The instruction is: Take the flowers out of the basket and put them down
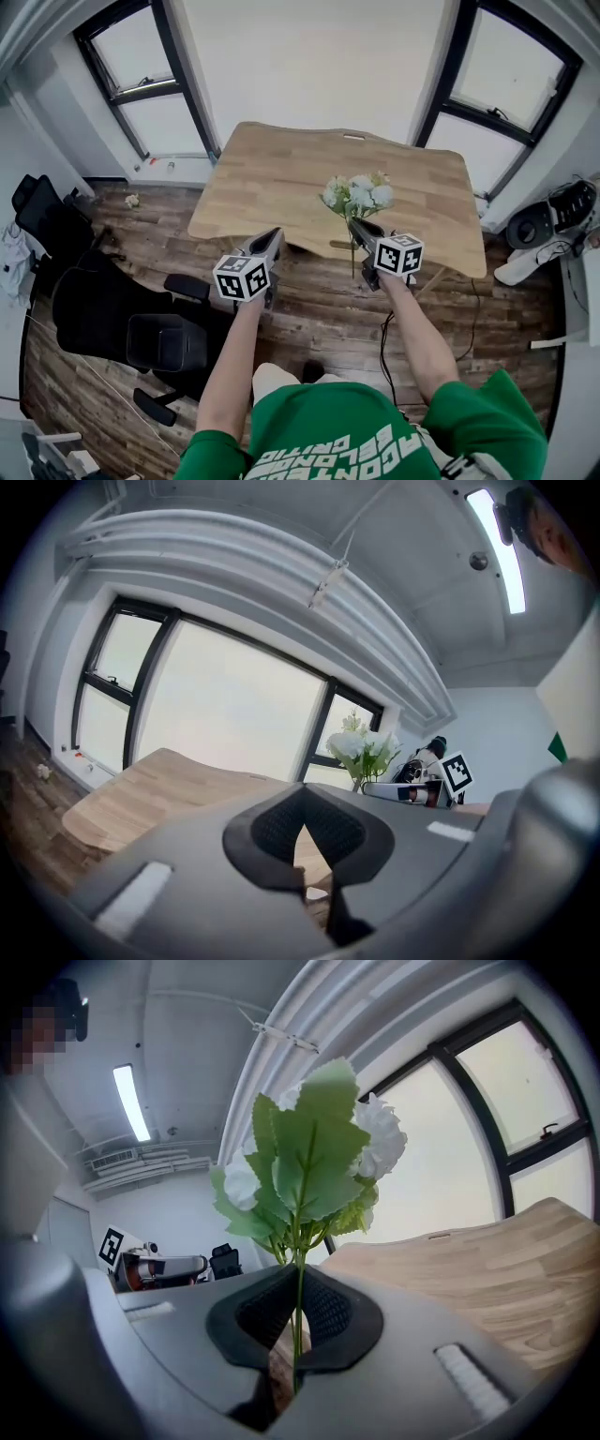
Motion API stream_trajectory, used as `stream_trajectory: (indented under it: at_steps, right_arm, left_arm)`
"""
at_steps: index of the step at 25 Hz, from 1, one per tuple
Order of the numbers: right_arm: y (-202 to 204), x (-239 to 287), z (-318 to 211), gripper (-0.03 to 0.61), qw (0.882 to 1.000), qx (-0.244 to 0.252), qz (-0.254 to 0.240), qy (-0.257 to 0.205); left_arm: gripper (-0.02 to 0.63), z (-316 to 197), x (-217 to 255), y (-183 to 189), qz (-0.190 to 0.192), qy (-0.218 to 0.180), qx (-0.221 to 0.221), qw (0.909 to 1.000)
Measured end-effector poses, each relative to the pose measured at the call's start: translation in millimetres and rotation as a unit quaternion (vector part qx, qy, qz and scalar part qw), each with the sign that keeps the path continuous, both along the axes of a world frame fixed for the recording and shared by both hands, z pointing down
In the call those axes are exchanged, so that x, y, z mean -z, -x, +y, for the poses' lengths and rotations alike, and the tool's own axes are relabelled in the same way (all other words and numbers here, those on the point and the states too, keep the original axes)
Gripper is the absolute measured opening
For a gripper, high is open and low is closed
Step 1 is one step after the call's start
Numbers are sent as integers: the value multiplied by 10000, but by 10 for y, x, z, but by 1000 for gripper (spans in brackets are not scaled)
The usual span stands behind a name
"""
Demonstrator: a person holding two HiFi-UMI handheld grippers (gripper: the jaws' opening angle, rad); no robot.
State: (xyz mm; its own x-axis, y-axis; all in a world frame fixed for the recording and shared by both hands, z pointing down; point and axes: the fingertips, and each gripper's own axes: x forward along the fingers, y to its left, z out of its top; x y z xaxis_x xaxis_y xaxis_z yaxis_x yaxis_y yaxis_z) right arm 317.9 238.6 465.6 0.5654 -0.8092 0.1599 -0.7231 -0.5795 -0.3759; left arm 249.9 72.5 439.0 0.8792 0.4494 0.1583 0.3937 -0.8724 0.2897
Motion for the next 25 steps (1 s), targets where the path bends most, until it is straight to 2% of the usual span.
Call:
stream_trajectory:
  at_steps: [11,18,25]
  right_arm:
    - [-20,-27,858,12,9975,-706,-39,-29]
    - [-119,-76,1130,14,9951,-984,-63,-56]
    - [-380,-108,1255,14,9936,-1128,-77,-13]
  left_arm:
    - [17,649,-51,-332,-77,4,-648,9979]
    - [17,922,-69,-540,-103,3,-1027,9947]
    - [17,1057,-70,-910,-91,24,-1251,9921]
